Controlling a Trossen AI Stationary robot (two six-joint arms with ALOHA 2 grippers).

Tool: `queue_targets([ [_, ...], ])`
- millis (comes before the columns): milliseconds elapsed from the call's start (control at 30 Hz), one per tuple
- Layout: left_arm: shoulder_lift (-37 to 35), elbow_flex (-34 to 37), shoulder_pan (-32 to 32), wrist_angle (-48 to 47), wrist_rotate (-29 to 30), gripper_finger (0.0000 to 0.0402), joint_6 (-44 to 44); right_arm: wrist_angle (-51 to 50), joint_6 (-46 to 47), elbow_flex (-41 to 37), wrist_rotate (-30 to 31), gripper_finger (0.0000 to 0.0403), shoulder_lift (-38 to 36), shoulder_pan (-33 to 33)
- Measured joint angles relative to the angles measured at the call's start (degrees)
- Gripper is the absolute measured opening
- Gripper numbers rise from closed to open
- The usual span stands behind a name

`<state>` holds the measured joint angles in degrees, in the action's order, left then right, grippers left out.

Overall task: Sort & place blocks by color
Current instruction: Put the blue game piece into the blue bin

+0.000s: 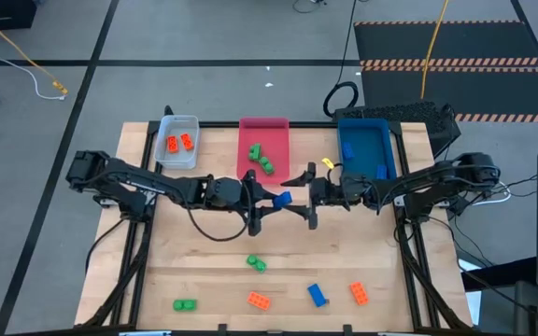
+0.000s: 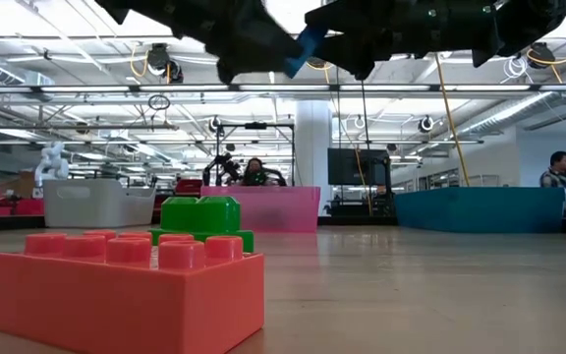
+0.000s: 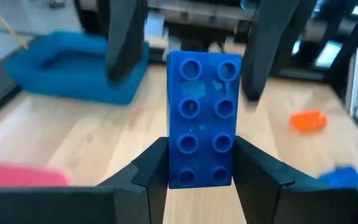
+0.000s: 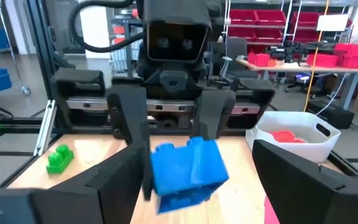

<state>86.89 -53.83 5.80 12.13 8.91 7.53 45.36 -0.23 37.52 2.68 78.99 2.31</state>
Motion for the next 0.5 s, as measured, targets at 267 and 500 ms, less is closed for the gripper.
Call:
queue_targets([
  [267, 2.6, 0.1, 0.0, 1.3, -0.1, 0.0147, -0.1, -1.6, 1.0, 0.0, 0.0, 0.0248, 0.8, 0.0],
  [500, 2.4, 0.1, 0.0, 2.0, -0.1, 0.0147, -0.2, -2.3, 0.7, 0.0, 0.0, 0.0240, 0.8, 0.0],
])
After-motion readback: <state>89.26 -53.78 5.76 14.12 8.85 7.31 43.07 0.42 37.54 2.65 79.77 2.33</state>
